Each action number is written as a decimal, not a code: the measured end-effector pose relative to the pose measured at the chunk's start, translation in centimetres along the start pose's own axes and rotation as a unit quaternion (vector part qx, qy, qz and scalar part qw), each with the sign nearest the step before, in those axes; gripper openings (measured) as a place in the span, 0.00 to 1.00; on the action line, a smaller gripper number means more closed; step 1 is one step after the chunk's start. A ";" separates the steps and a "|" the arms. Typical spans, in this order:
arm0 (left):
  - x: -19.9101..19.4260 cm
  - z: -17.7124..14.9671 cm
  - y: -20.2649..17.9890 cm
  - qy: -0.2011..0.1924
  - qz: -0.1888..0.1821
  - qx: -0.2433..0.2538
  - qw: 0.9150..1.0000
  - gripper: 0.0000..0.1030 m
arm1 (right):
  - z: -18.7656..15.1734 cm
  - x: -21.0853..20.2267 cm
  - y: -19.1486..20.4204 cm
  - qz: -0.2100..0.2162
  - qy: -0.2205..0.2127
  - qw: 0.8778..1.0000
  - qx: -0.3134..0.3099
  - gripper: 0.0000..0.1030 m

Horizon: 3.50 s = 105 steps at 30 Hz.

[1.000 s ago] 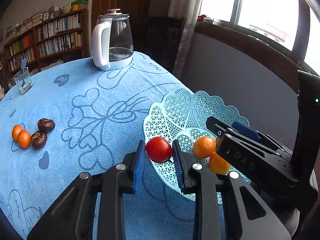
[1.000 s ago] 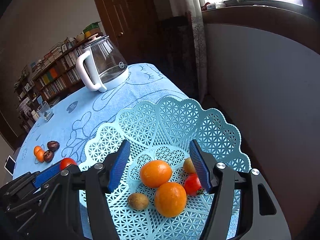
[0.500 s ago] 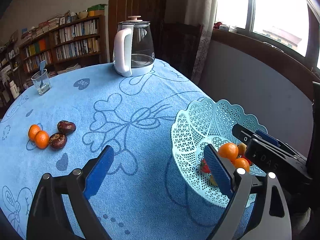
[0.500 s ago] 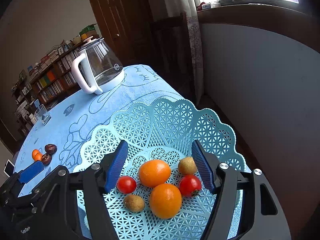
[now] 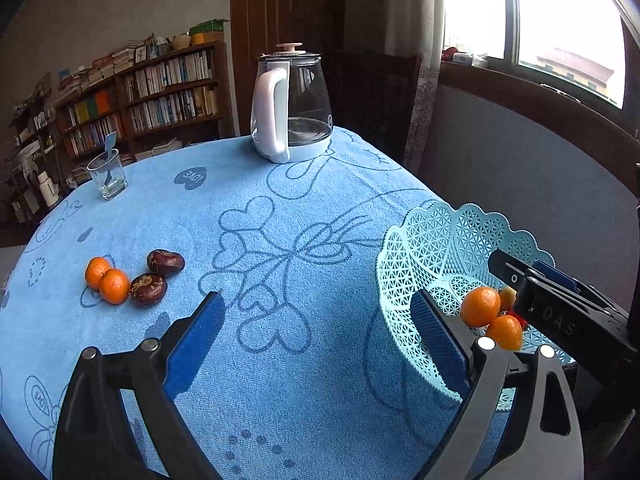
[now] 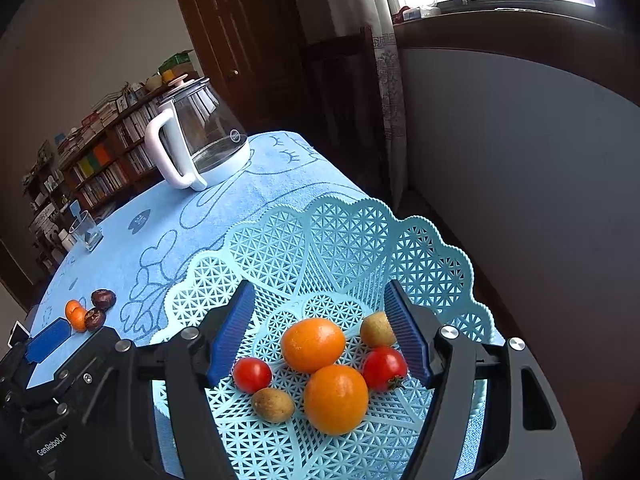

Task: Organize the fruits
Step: 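Carry the red tomato into the basket and open the left tool, then move both open tools back toward the remaining fruits, then grasp a tangerine with the left tool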

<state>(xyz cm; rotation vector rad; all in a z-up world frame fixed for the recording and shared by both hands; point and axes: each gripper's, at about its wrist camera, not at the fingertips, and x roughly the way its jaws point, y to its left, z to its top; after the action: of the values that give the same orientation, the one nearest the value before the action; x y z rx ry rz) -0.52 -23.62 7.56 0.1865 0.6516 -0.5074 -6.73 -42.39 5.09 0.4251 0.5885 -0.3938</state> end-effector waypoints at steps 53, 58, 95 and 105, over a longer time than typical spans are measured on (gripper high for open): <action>-0.8 -1.0 15.5 0.003 0.126 -0.099 0.987 0.95 | -1.6 0.2 13.7 0.059 -0.004 0.992 -0.110 0.86; -0.4 -1.2 16.8 0.007 0.133 -0.107 0.985 0.95 | -1.7 0.8 15.2 0.064 0.002 0.990 -0.124 0.86; 9.0 0.2 28.2 0.101 0.042 -0.241 0.964 0.45 | -5.2 5.3 20.7 0.089 0.065 0.975 -0.193 0.86; 7.6 -0.8 29.1 0.073 -0.006 -0.266 0.961 0.39 | -5.7 5.5 23.2 0.114 0.071 0.965 -0.226 0.86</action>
<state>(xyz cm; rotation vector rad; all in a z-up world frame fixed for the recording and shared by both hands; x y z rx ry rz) 18.92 -1.19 2.47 -0.2899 0.9117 -0.3163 5.79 -21.37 3.74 0.0784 0.7384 -0.0025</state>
